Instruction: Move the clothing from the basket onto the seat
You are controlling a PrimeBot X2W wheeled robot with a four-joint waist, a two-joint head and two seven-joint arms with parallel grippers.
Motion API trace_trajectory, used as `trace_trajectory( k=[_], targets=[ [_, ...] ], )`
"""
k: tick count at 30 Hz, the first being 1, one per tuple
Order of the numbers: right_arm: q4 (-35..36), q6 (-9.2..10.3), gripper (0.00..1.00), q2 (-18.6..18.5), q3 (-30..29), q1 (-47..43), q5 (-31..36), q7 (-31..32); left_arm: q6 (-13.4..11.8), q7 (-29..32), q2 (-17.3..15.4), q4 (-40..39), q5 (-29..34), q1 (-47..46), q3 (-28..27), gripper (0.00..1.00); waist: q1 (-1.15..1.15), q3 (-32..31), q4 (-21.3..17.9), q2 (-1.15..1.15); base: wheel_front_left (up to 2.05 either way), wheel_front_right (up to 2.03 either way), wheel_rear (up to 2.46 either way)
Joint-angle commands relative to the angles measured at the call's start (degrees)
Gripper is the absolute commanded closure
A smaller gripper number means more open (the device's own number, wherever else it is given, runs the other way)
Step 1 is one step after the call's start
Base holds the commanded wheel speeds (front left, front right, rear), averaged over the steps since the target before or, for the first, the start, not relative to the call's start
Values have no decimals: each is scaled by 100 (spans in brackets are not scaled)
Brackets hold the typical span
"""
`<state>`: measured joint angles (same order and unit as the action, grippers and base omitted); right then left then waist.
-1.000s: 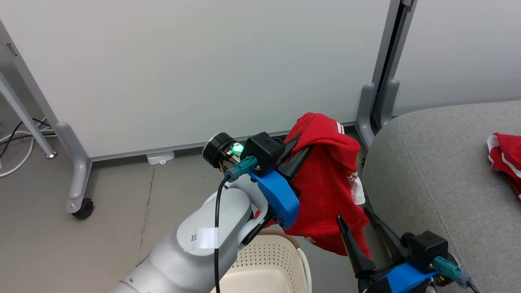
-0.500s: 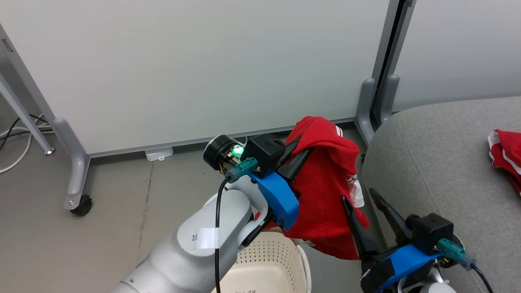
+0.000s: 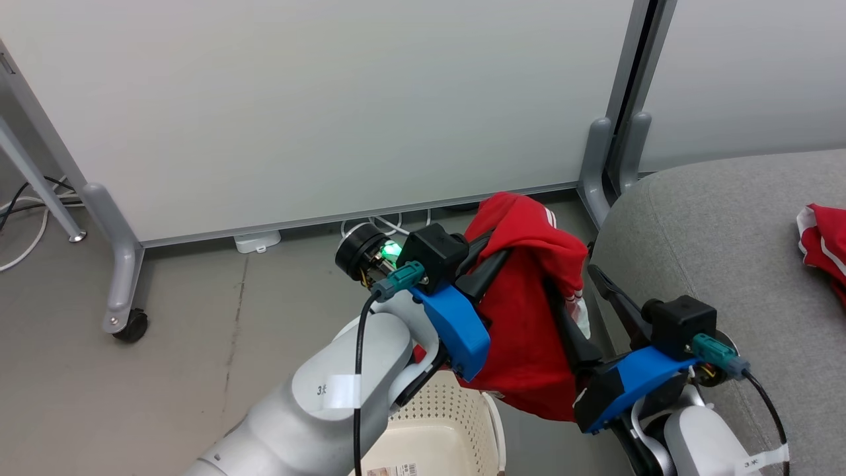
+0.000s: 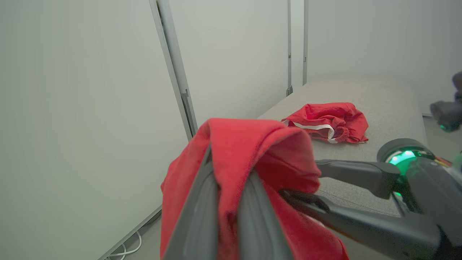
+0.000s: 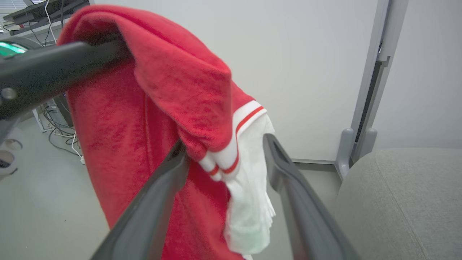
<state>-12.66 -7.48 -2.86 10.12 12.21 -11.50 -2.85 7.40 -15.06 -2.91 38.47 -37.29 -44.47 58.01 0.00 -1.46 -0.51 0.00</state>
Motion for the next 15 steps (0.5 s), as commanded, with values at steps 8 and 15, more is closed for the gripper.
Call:
trace_trajectory(
  k=[8, 15],
  targets=[
    [-790, -3, 0, -5, 160, 676, -104, -73, 12, -17, 3, -31, -73, -55, 102, 100, 0, 60, 11, 0, 0, 0, 0],
    [-1381, -2, 100, -5, 395, 1065, -240, -180, 12, -18, 2, -54, -130, -96, 152, 100, 0, 72, 37, 0, 0, 0, 0]
  ],
)
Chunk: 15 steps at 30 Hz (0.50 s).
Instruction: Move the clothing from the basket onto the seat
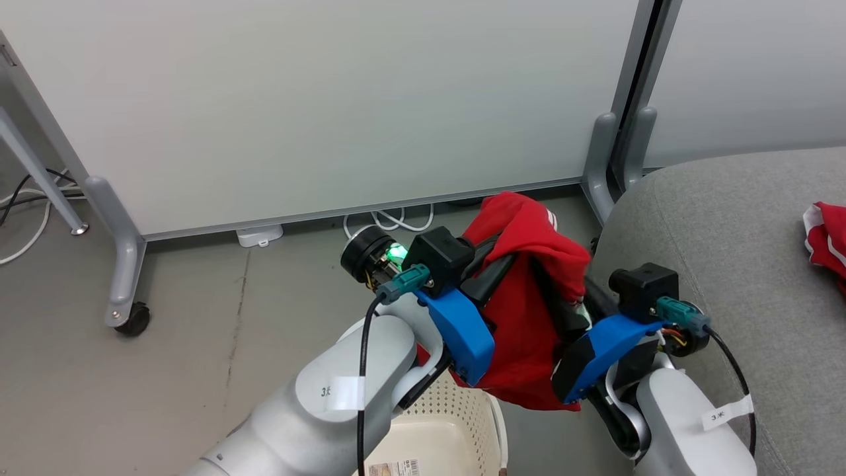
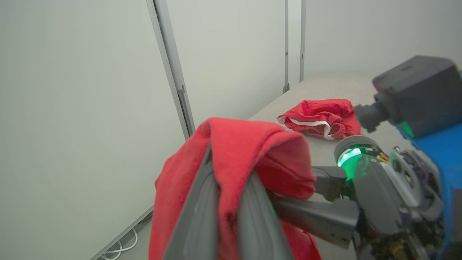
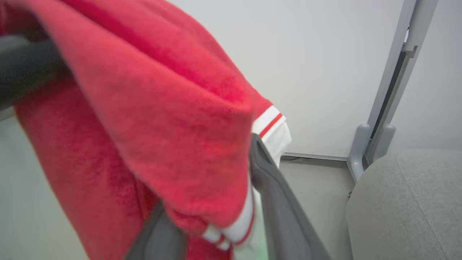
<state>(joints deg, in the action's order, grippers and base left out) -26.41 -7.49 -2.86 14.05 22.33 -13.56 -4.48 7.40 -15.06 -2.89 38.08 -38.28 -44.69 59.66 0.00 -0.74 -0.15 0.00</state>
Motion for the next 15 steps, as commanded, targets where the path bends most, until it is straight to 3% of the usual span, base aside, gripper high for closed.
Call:
trace_trajectory(
  k=[1, 15],
  targets=[
    [-69, -2, 100, -5, 37, 85, -62, -51, 12, -17, 1, -10, -36, -74, -11, 100, 0, -4, 4, 0, 0, 0, 0],
    [-451, -2, 100, -5, 326, 191, -280, -352, 12, -17, 2, 84, -25, 5, -76, 100, 0, -53, -17, 0, 0, 0, 0]
  ],
)
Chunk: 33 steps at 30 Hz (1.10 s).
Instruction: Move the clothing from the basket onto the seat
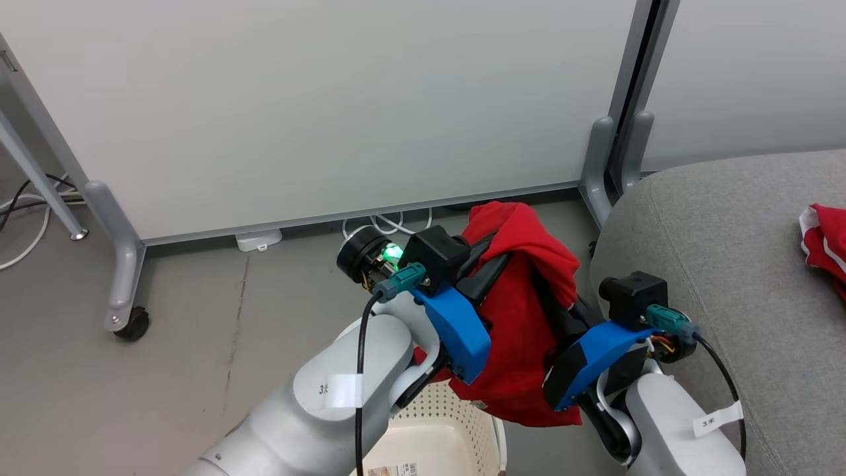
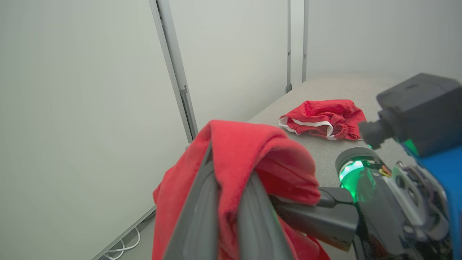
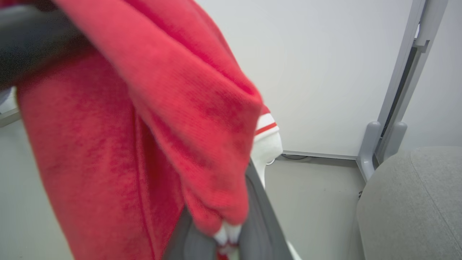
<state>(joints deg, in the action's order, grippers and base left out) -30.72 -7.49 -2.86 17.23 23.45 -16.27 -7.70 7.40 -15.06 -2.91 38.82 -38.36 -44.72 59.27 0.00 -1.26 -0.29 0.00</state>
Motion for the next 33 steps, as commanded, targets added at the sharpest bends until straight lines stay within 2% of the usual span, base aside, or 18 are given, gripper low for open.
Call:
trace_trajectory(
  k=[1, 13, 14, 15, 16, 17, 33],
  targets=[
    [-28, -2, 100, -5, 9, 86, -7, -53, 12, -17, 3, 17, -18, 23, -31, 100, 0, -1, -6, 0, 0, 0, 0],
    [-177, -2, 100, -5, 14, 167, -19, -145, 12, -17, 3, 81, -34, 59, -33, 100, 0, 5, -38, 0, 0, 0, 0],
    [-188, -2, 100, -5, 14, 174, -20, -152, 12, -17, 2, 88, -28, 63, -37, 89, 0, 7, -39, 0, 0, 0, 0],
    [-198, -2, 100, -5, 14, 176, -22, -155, 12, -17, 2, 110, -24, 71, -47, 58, 0, 7, -38, 0, 0, 0, 0],
    [-207, -2, 100, -5, 14, 177, -24, -161, 12, -18, 0, 133, -22, 81, -53, 15, 0, 7, -38, 0, 0, 0, 0],
    [-216, -2, 100, -5, 11, 179, -25, -168, 12, -17, 3, 141, -18, 85, -51, 0, 0, 7, -37, 0, 0, 0, 0],
    [-226, -2, 100, -5, -30, 191, 7, -206, 12, -17, 1, 197, 69, 194, -150, 0, 0, 0, -39, 0, 0, 0, 0]
  ],
)
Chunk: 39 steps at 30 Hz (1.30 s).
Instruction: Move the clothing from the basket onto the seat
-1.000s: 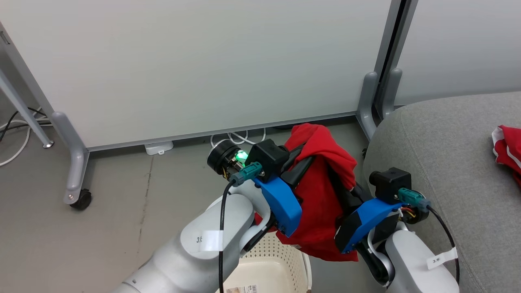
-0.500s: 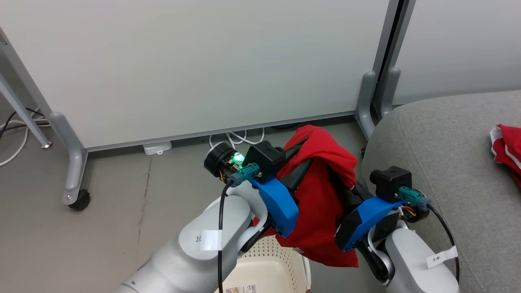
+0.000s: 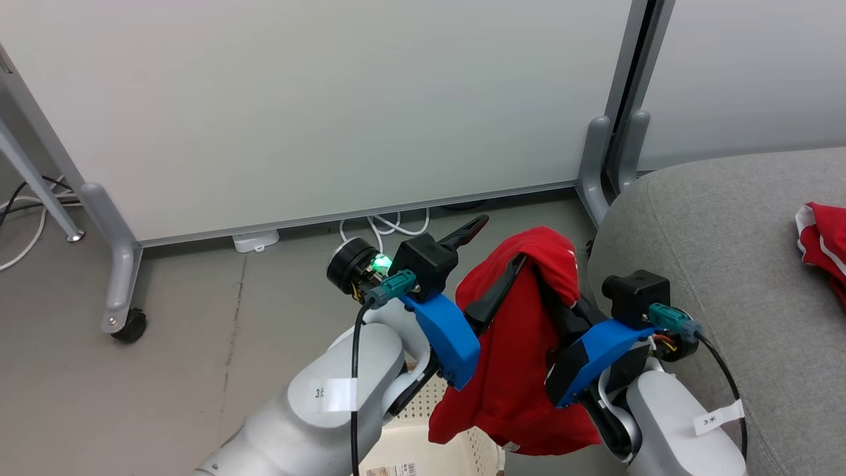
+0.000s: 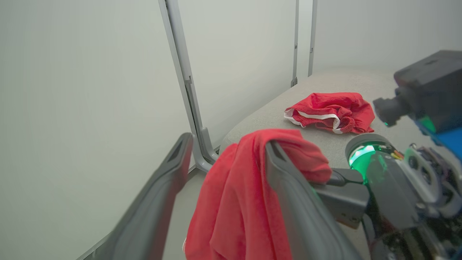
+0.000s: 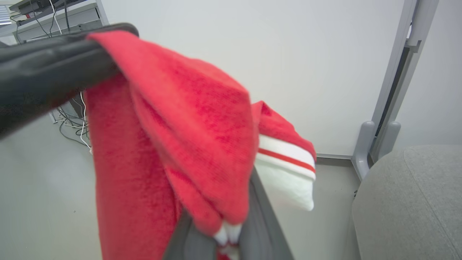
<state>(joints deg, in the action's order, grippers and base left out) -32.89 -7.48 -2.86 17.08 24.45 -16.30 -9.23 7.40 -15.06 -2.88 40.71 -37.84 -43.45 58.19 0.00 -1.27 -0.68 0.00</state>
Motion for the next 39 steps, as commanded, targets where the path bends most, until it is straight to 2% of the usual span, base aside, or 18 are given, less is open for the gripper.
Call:
trace_trajectory(
  k=[1, 7, 21, 28, 33, 39],
  targets=[
    [-4, -3, 100, -5, -20, 88, 16, -53, 12, -17, -1, 6, 51, 119, -82, 0, 0, 3, 0, 0, 0, 0, 0],
    [37, -3, 100, -5, -70, 63, 67, -37, -3, -17, -68, -14, 368, 607, -422, 0, 0, 39, -1, 0, 0, 0, 0],
    [205, -3, 100, -5, -232, -122, 183, 34, 8, -17, -285, -783, 1047, 2065, -1591, 0, 0, 85, 122, 0, 0, 0, 0],
    [279, -3, 100, -5, -271, -153, 186, 72, 10, -17, -288, -929, 1235, 2297, -1819, 0, 0, 89, 131, 0, 0, 0, 0],
    [334, -3, 100, -6, -330, -158, 185, 80, 11, -17, -302, -1006, 1340, 2359, -1963, 0, 0, 111, -9, 0, 0, 0, 0],
    [386, -3, 100, -6, -400, -149, 223, 99, 11, -17, -329, -1091, 1425, 2393, -2073, 0, 0, 152, -353, 0, 0, 0, 0]
  ],
)
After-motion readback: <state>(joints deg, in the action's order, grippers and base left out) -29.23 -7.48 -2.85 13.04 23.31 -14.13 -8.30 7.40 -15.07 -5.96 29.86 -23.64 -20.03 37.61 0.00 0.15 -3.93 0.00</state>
